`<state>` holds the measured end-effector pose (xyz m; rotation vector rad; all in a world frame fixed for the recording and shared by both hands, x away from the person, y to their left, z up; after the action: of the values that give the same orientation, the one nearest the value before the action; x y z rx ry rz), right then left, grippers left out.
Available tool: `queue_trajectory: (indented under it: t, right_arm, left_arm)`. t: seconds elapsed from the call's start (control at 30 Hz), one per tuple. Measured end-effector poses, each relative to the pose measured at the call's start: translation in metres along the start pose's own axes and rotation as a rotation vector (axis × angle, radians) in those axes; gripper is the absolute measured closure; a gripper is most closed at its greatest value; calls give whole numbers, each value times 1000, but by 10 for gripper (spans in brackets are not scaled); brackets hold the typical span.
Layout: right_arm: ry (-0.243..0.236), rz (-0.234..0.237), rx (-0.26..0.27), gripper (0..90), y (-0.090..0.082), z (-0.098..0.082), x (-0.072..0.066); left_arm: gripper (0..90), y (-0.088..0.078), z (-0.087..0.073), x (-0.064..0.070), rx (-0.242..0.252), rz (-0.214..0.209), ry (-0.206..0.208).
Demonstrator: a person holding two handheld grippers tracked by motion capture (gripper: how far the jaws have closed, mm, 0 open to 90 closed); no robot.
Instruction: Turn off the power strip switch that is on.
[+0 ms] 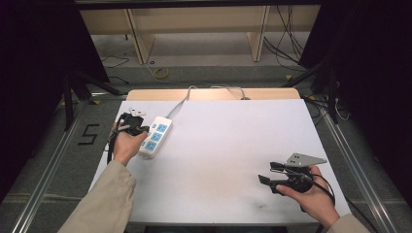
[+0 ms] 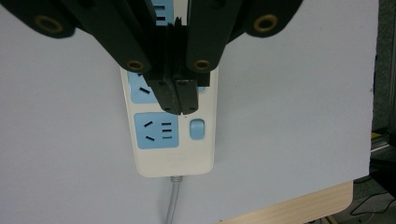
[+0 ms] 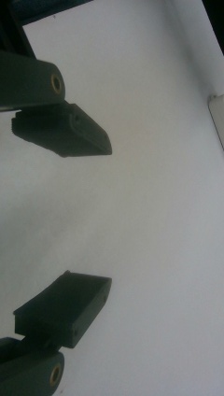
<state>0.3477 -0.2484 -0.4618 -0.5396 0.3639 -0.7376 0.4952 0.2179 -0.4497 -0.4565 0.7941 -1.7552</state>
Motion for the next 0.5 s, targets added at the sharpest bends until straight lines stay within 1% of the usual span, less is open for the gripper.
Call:
queue_trajectory:
  t: [0.17, 0.5]
  right_arm:
    - [-3, -2, 1, 311, 0, 0, -1]
    - [0, -2, -2, 311, 0, 0, 0]
  left_arm:
    - [898, 3, -1, -2, -8, 6, 1]
    - [898, 10, 2, -1, -15, 1, 5]
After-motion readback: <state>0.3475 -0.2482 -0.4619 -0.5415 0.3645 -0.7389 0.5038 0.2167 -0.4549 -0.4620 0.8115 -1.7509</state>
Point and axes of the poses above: each handheld gripper's, and its own axes: y roughly forward along the jaws, z roughly out of its top, x roughly to its right, the point moved 3 cm from there along y, roughly forward along the jaws
